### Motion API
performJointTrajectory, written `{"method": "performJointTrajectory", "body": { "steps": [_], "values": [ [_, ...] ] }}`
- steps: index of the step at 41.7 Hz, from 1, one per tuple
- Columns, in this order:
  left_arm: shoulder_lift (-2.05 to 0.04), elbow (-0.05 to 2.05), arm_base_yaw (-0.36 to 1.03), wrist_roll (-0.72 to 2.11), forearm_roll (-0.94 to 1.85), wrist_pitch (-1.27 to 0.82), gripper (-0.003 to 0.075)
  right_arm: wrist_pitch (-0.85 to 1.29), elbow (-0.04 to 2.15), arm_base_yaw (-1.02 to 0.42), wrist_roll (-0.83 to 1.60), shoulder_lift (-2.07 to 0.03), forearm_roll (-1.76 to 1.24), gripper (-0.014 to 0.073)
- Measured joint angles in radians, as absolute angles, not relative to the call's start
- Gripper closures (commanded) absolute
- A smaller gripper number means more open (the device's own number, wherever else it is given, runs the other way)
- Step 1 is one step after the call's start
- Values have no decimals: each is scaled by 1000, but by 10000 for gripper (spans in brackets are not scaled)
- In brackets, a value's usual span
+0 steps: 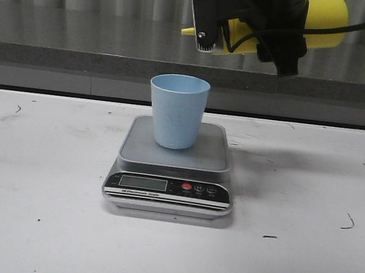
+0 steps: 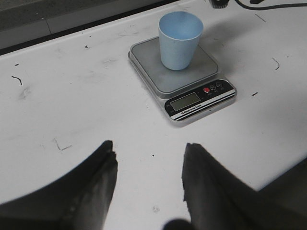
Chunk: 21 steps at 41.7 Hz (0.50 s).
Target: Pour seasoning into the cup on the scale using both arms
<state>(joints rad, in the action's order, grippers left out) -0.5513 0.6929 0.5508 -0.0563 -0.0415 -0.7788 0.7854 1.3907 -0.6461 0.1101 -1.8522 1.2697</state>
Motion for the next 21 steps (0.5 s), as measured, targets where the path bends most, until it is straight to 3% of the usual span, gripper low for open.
{"method": "performJointTrajectory", "body": {
  "steps": [10, 21],
  "values": [
    [-551, 693, 551, -56, -42, -779, 407, 810, 1391, -642, -38, -1814, 1115, 265],
    [-551, 693, 551, -56, -42, -779, 407, 804, 1365, -560, -245, -1635, 945, 265]
  ]
}}
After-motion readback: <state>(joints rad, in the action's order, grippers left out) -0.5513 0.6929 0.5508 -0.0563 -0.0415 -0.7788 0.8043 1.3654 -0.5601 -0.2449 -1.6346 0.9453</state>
